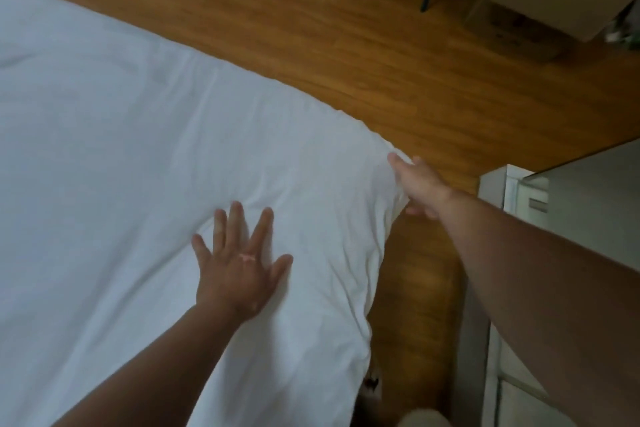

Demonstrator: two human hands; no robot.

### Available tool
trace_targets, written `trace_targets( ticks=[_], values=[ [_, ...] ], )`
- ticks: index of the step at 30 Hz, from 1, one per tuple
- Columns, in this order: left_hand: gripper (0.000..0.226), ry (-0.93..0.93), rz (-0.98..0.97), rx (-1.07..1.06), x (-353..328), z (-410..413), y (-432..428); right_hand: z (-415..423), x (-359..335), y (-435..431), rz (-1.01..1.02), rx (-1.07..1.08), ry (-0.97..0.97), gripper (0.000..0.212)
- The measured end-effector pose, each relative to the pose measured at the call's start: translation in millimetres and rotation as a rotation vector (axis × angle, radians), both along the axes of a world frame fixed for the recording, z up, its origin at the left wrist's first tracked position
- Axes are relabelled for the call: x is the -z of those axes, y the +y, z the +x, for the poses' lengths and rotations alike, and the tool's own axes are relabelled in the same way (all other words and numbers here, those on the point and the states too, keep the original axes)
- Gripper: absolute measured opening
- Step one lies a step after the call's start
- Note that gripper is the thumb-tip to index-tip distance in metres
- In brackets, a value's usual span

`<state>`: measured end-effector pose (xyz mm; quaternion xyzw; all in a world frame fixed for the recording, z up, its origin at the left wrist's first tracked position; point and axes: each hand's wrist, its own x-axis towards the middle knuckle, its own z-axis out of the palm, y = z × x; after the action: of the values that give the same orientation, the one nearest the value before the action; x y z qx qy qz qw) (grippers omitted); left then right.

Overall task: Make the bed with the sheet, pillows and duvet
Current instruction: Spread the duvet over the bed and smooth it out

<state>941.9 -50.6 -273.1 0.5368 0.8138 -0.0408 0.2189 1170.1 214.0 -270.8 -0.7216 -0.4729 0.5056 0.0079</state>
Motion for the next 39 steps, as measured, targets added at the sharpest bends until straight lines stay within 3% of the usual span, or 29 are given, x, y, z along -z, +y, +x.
trace_targets(
  ticks=[4, 8, 12, 15, 17, 19, 21, 22, 26, 30, 34, 37, 39],
  values=[
    [0.081, 0.049, 0.046, 0.111, -4, -22, 60, -23, 21, 58, -0.055, 0.058, -0.007, 0.111],
    [0.079, 0.045, 0.045, 0.063, 4, -35, 133, -43, 56, 100, -0.004, 0.014, -0.086, 0.121],
    [0.071, 0.12, 0.042, -0.074, 20, -6, 181, -55, 89, 104, -0.126, -0.16, 0.05, 0.092],
    [0.069, 0.153, 0.075, -0.175, 21, 21, 210, -42, 91, 125, 0.129, -0.449, -0.052, 0.069],
    [0.071, 0.137, 0.088, -0.162, 18, 32, 232, -13, 92, 165, 0.263, -0.366, -0.129, 0.055],
    [0.074, 0.138, -0.011, -0.134, 14, 37, 250, 35, 101, 204, 0.164, -0.175, -0.329, 0.04],
    [0.078, 0.144, -0.157, -0.155, 14, 41, 264, 77, 103, 214, 0.014, -0.227, -0.517, 0.033],
    [0.08, 0.146, -0.214, -0.169, 14, 44, 271, 85, 103, 212, 0.008, -0.313, -0.496, 0.025],
    [0.085, 0.104, -0.394, -0.143, 8, 52, 299, 57, 63, 209, -0.025, -0.651, -0.192, 0.028],
    [0.079, -0.073, -0.506, -0.17, -19, 42, 324, 18, -6, 240, -0.091, -0.988, -0.142, 0.023],
    [0.068, -0.414, -0.333, -0.577, -61, 25, 351, 0, -92, 301, -0.038, -1.173, -0.131, 0.021],
    [0.064, -0.497, -0.286, -0.73, -86, 9, 365, 8, -149, 362, 0.019, -1.235, -0.192, 0.022],
    [0.062, -0.54, -0.32, -0.784, -94, -3, 369, 20, -181, 402, -0.067, -1.264, -0.214, 0.016]
  ],
)
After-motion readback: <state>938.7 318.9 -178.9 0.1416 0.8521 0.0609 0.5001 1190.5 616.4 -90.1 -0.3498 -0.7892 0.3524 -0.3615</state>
